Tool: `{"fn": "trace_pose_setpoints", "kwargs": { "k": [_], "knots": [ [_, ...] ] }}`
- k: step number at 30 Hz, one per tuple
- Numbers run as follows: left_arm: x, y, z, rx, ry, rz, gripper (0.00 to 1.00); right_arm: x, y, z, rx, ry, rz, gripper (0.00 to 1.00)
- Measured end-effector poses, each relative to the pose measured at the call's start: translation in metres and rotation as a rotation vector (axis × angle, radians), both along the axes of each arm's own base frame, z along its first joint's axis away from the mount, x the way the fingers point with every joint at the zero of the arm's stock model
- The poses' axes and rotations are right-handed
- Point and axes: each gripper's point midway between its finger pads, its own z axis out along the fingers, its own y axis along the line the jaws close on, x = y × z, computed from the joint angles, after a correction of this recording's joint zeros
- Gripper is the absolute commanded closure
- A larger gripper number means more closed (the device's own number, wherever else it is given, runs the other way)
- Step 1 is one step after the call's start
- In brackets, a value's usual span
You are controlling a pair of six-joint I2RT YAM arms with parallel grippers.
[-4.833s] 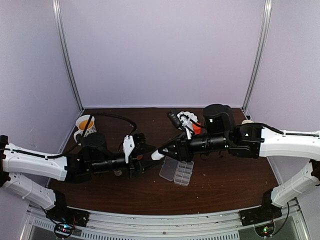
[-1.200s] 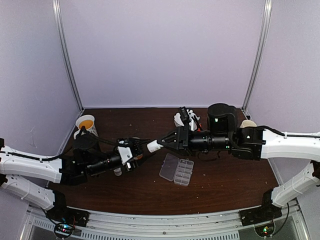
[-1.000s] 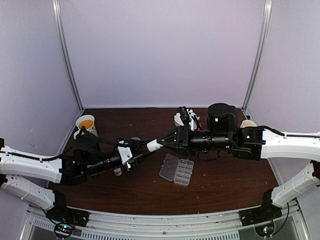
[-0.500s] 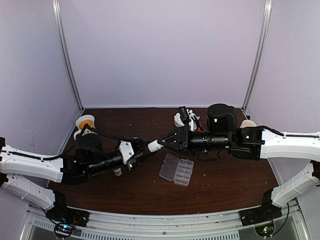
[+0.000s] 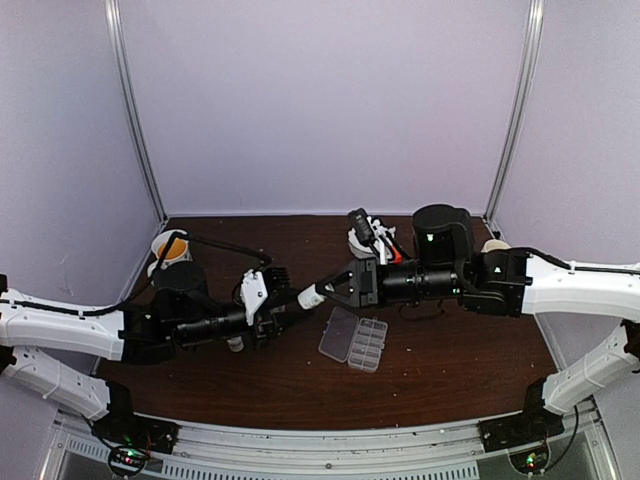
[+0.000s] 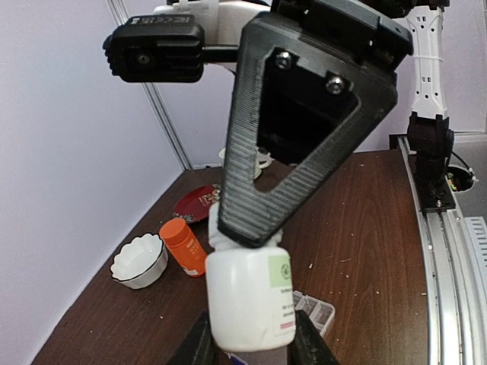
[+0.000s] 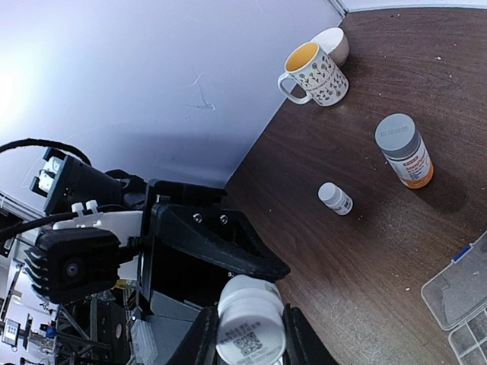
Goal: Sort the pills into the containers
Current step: Place the pill bottle at the center of the board.
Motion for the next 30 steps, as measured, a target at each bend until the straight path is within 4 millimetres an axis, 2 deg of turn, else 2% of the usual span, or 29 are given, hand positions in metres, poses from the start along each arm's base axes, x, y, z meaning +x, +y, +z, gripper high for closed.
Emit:
{"fn": "trace_pose_setpoints", "kwargs": {
  "k": [10,19,21,24,26,30],
  "knots": [
    [-0.008,-0.002,-0.002,-0.036,0.162,-0.069,0.77,-0.007,0.001,0.001,-0.028,-0.139,0.084,0.95],
    [-0.025,-0.006,0.014,-0.099,0.298,-0.219,0.75,-0.021,-0.003,0.018,-0.011,-0.301,0.193,0.95],
    [-0.03,-0.007,0.017,-0.11,0.314,-0.256,0.53,-0.025,-0.004,0.02,-0.006,-0.32,0.216,0.96],
    [-0.038,-0.008,0.027,-0.141,0.309,-0.311,0.26,-0.029,-0.003,0.022,-0.001,-0.341,0.239,0.97],
    [-0.043,-0.008,0.036,-0.168,0.281,-0.336,0.16,-0.03,-0.002,0.018,-0.011,-0.336,0.243,0.97],
    [-0.04,-0.004,0.051,-0.211,0.228,-0.299,0.05,-0.026,-0.004,0.008,-0.053,-0.319,0.219,0.97]
  ]
}}
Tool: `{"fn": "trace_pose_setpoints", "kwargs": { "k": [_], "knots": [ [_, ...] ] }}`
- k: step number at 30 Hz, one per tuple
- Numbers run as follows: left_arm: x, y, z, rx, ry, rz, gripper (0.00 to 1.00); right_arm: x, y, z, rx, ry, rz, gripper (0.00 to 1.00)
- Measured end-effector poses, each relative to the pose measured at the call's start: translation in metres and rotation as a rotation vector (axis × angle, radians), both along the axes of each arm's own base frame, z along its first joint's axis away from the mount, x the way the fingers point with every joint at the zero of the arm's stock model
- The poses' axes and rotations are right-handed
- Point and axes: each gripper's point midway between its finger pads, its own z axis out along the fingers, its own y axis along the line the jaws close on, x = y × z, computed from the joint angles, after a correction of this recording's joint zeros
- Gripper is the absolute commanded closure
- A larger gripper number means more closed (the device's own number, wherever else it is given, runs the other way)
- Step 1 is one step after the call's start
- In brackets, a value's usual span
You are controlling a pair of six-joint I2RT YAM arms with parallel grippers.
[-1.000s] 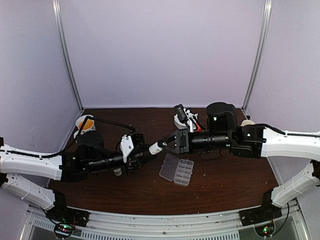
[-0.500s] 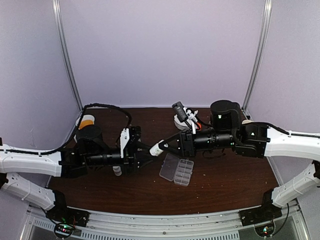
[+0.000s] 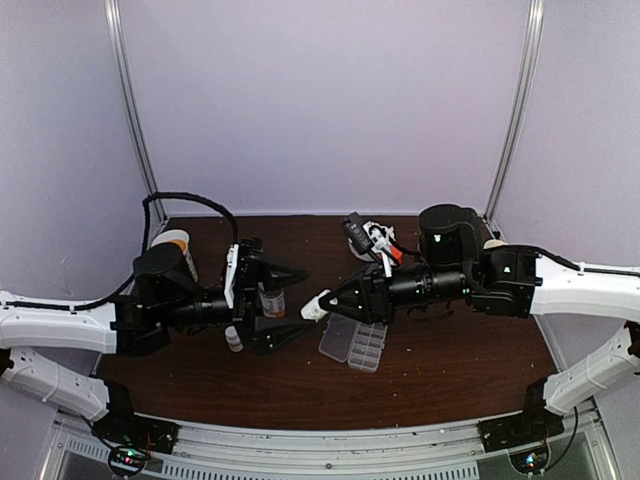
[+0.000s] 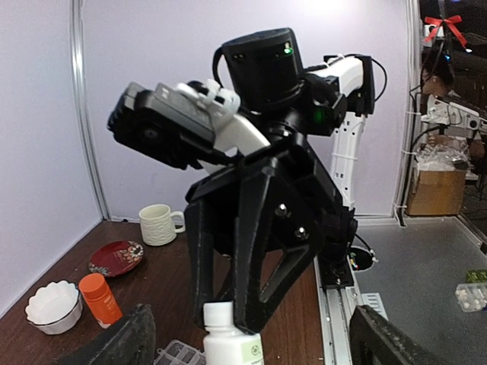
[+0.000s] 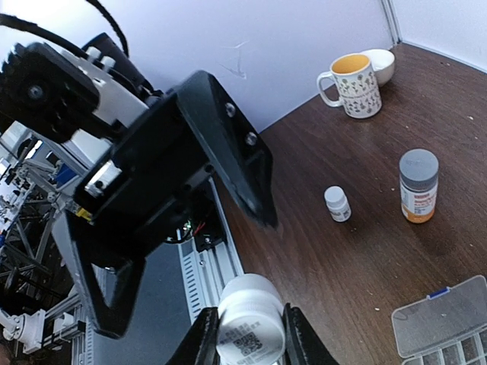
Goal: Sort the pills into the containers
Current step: Place the pill bottle at the center of the board.
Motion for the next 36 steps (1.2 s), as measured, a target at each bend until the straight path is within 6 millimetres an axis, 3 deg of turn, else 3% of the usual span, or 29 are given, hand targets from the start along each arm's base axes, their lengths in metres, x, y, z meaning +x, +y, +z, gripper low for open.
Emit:
{"fn": "trace_pose_setpoints", "kwargs": {
  "k": [7,12,16,27,31,36],
  "knots": [
    [0.023,0.011,0.008,-0.012,-0.035,0.157,0.02,0.019,-0.015,-0.029,-0.128,0.007,-0.135,0.96],
    [0.043,0.024,0.0,0.028,0.016,0.3,0.02,0.034,-0.035,-0.064,-0.267,0.009,-0.251,0.97],
    [0.053,0.036,-0.008,0.069,0.055,0.383,0.02,0.034,-0.046,-0.102,-0.373,0.022,-0.299,0.97],
    [0.059,0.081,-0.018,0.092,0.071,0.54,0.02,-0.005,-0.021,-0.2,-0.634,0.016,-0.259,0.94],
    [0.068,0.09,-0.032,0.136,0.118,0.609,0.02,-0.002,-0.011,-0.215,-0.681,-0.003,-0.276,0.91],
    [0.073,0.099,-0.042,0.163,0.168,0.668,0.02,0.002,0.004,-0.217,-0.693,-0.035,-0.297,0.81]
  ]
}}
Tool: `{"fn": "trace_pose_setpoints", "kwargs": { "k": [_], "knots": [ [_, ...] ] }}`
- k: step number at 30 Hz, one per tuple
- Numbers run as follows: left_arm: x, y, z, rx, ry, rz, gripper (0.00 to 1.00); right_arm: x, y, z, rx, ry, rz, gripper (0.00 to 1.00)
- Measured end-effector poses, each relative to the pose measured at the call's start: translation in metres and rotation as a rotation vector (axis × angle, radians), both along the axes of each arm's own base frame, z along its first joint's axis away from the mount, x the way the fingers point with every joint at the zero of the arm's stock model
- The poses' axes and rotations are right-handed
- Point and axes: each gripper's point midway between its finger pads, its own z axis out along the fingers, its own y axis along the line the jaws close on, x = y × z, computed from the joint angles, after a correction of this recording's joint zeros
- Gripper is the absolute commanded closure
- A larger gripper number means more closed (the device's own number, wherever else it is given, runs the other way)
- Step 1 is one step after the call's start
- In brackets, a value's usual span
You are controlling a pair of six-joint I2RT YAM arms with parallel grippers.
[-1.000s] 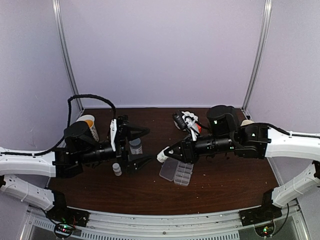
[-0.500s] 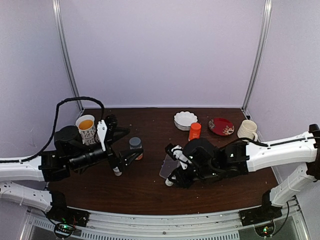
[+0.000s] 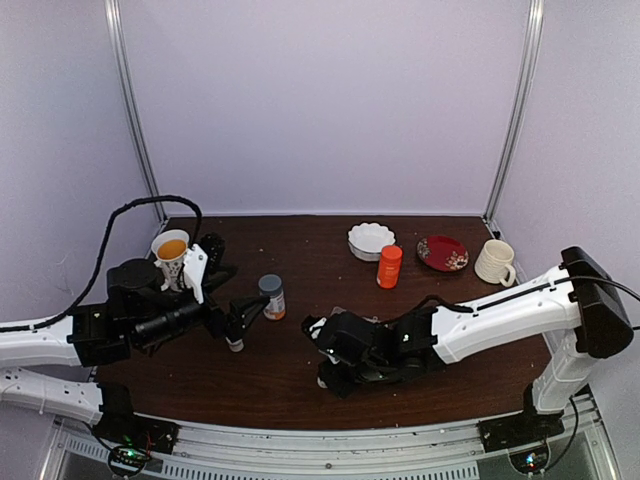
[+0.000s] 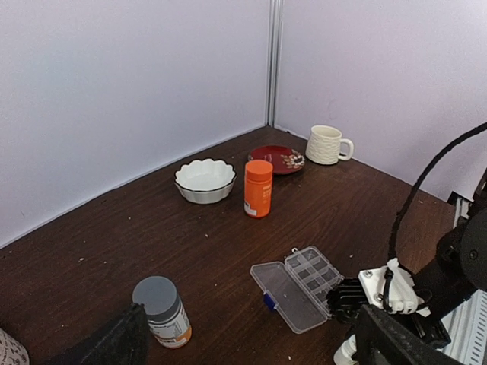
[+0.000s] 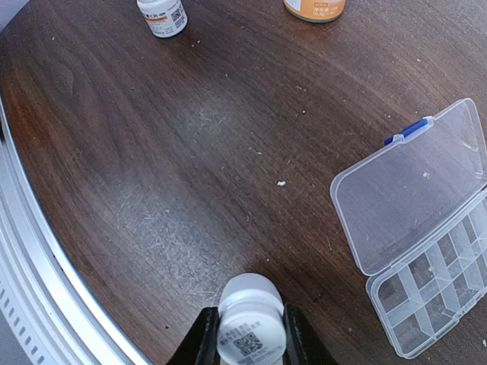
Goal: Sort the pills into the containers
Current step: Place the pill bottle at the center of the board, then pick up the pill bottle from the center of the board.
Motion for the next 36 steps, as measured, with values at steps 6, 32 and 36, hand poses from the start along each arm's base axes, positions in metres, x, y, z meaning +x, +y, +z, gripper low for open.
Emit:
{"fn": "trace_pose_setpoints", "kwargs": {
  "k": [6,32,36],
  "knots": [
    [0.001,0.003,-0.006,0.011,0.025,0.016,0.03,0.001,0.001,-0.008,-0.027,-0.013,-0.008,0.79],
    [-0.016,-0.018,-0.084,0.219,0.319,-0.049,0.07,-0.001,-0.044,0.031,0.211,-0.082,-0.093,0.37],
    [-0.032,-0.036,-0.097,0.274,0.393,-0.083,0.08,0.007,-0.064,0.045,0.275,-0.15,-0.147,0.35]
  ]
}}
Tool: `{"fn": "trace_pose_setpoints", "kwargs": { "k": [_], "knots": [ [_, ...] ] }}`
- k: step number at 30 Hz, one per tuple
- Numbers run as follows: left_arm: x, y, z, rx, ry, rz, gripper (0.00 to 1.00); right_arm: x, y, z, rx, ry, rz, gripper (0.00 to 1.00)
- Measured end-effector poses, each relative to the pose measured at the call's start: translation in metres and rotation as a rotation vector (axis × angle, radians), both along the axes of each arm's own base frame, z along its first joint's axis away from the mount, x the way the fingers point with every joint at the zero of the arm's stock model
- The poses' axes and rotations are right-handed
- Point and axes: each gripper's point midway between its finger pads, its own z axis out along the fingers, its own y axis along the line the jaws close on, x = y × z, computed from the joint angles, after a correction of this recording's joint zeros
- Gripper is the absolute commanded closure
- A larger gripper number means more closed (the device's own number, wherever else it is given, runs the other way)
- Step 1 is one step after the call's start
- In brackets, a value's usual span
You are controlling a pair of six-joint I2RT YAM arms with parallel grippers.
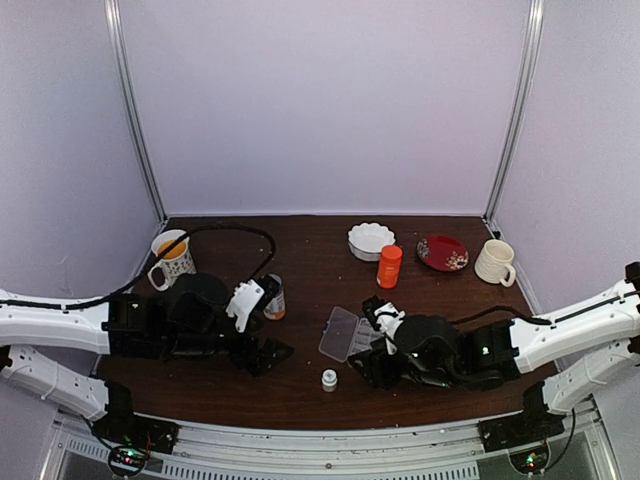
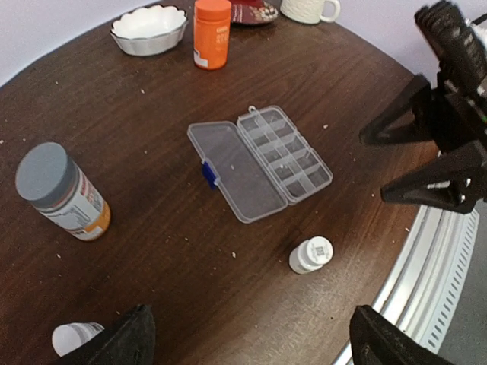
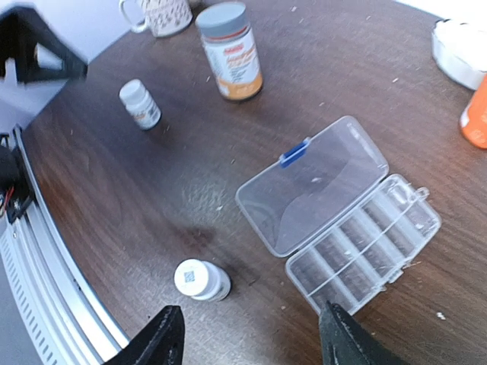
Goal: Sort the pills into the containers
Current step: Pick up the pill bottle from the center of the board.
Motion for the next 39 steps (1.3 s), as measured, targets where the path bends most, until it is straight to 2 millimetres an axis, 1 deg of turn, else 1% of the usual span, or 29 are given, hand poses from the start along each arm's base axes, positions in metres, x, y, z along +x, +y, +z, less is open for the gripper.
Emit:
{"fn": "trace_pose_setpoints", "kwargs": {
  "k": [4,8,13,16,21,23,27,31,35,39],
  "knots": [
    [-0.009,-0.015,-0.011,0.058,0.071,0.001,0.09,0.008,-0.012,0.01,0.036,-0.06,-0.052,0.35],
    [-0.017,-0.032,-0.025,0.126,0.122,0.005,0.1,0.017,-0.023,0.012,0.02,-0.097,-0.112,0.35],
    [-0.028,-0.059,-0.045,0.207,0.186,0.006,0.1,0.024,-0.042,0.012,0.008,-0.135,-0.185,0.35],
    [-0.029,-0.067,-0.058,0.238,0.226,0.032,0.12,0.025,-0.058,0.01,0.02,-0.145,-0.222,0.35],
    [-0.029,-0.069,-0.08,0.289,0.282,0.083,0.17,0.025,-0.076,0.003,0.039,-0.155,-0.262,0.35],
    [-0.029,-0.071,-0.085,0.302,0.296,0.096,0.24,0.026,-0.078,0.003,0.047,-0.157,-0.27,0.35],
    [-0.027,-0.081,-0.092,0.329,0.312,0.125,0.26,0.026,-0.077,0.005,0.066,-0.161,-0.273,0.35],
    [-0.026,-0.09,-0.095,0.35,0.307,0.151,0.3,0.027,-0.075,0.008,0.082,-0.162,-0.274,0.36],
    [-0.027,-0.089,-0.1,0.371,0.31,0.167,0.34,0.027,-0.074,0.01,0.094,-0.164,-0.275,0.35],
    [-0.027,-0.09,-0.104,0.391,0.316,0.175,0.41,0.027,-0.073,0.01,0.101,-0.165,-0.275,0.36]
  ]
}}
